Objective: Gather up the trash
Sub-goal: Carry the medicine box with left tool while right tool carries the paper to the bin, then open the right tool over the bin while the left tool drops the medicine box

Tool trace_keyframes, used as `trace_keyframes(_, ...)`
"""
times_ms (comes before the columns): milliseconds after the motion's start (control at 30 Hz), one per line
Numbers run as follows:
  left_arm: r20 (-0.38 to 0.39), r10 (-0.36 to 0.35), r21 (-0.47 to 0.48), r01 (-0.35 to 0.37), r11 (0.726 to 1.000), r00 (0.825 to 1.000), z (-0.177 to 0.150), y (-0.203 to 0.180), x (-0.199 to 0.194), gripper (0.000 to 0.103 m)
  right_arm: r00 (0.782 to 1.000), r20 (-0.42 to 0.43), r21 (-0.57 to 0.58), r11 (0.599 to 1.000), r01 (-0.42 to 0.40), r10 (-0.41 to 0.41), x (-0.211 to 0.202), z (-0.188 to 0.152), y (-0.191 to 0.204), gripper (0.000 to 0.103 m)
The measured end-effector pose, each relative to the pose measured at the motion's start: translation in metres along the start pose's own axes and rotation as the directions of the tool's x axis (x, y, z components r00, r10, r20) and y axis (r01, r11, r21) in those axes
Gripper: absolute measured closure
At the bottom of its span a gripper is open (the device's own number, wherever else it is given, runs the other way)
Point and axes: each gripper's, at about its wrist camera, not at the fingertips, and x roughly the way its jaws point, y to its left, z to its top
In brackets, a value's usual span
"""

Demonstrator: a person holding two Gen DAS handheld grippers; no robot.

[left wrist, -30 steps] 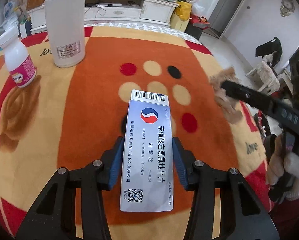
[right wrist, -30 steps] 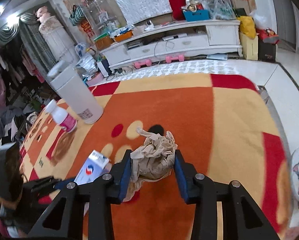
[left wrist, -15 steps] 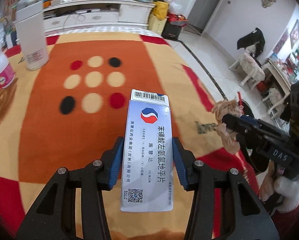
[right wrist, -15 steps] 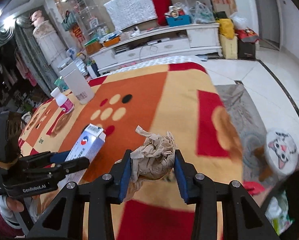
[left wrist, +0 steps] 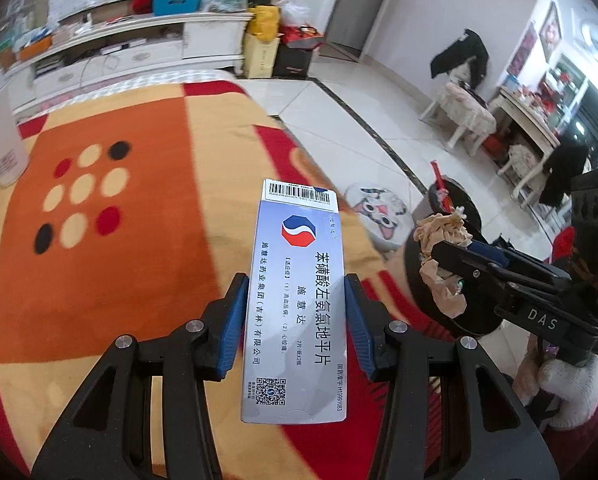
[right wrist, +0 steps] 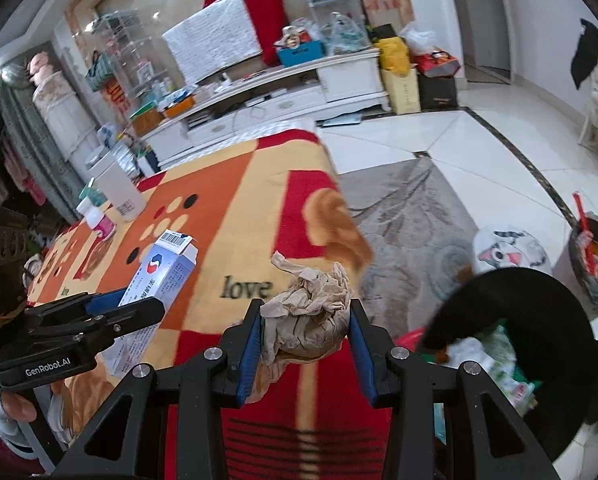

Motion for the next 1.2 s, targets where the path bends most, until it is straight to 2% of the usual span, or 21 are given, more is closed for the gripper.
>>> trace_keyframes(433,-0.021,-0.060,0.076,0.062,0.995,0.998,0.009,-0.060,0.029,0.057,0.997,0.027,0.089,0.993,0.073,-0.076,-0.037,-0.015,-0.058,0.064)
trace_keyframes(933,-0.102,-0.209,0.084,0.218,0.972,0.973,0.017,-0.122,0.084,0.056,0.986,-0.011,0.225,0.960,0.167,-0.169,-0.045,-0.034,-0.127,0.063)
trace_keyframes(1000,-0.109,-0.218,0.084,0.227,0.970,0.970,0.020,-0.128,0.088,0.055,0.984,-0.011,0.238,0.955,0.176,-0.179,-0.047,-0.036,-0.133,0.060)
trace_keyframes(1100,-0.132,-0.271,0.069,0.282,0.957,0.953,0.021,-0.133,0.097,0.054,0.981,-0.010,0.254,0.949,0.188,-0.191,-0.051,-0.038,-0.141,0.046)
trace_keyframes(1133,-0.136,-0.285,0.067,0.295,0.953,0.949,0.021,-0.135,0.099,0.054,0.980,-0.009,0.259,0.946,0.195,-0.199,-0.052,-0.038,-0.143,0.038)
trace_keyframes(1167,-0.134,-0.291,0.068,0.302,0.951,0.947,0.021,-0.136,0.099,0.052,0.978,-0.006,0.264,0.943,0.202,-0.207,-0.054,-0.039,-0.143,0.031)
trace_keyframes(1200,-0.128,-0.293,0.071,0.304,0.950,0.947,0.021,-0.136,0.099,0.046,0.978,-0.003,0.269,0.942,0.203,-0.209,-0.056,-0.040,-0.145,0.030)
